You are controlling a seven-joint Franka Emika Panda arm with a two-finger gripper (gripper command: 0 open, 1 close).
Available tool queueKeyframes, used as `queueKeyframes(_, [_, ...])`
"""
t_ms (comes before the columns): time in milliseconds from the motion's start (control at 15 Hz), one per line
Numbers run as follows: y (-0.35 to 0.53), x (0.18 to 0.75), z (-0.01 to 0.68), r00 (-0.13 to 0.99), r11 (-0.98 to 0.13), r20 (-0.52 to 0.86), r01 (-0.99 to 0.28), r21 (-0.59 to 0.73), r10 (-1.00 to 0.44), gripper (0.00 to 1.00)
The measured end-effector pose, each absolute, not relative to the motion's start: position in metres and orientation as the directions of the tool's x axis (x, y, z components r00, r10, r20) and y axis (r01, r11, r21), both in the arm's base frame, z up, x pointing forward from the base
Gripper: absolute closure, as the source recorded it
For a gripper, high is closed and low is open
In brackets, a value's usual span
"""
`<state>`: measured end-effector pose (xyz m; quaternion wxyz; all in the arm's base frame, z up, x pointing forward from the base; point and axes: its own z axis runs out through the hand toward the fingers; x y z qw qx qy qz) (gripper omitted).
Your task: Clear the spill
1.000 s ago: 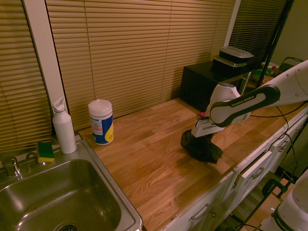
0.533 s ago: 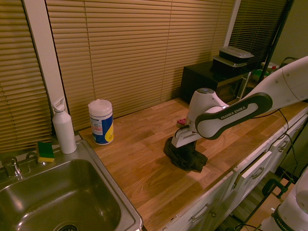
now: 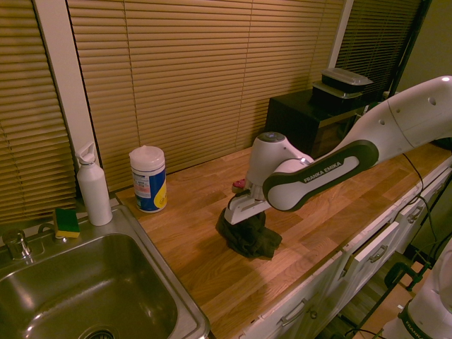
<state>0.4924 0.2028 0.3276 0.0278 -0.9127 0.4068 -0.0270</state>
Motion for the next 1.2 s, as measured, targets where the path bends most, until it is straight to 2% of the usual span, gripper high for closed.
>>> queueKeyframes(600, [0.271,0.509,0.327,0.688,-0.688,0.026,-0.723,-0.069,-0.726,1.0])
queueKeyframes(667, [0.276,0.509,0.327,0.688,-0.688,0.029,-0.722,-0.066,-0.725,0.0])
queueKeyframes(1200, [0.284,0.508,0.324,0.696,-0.696,0.031,-0.716,-0.056,-0.718,0.0])
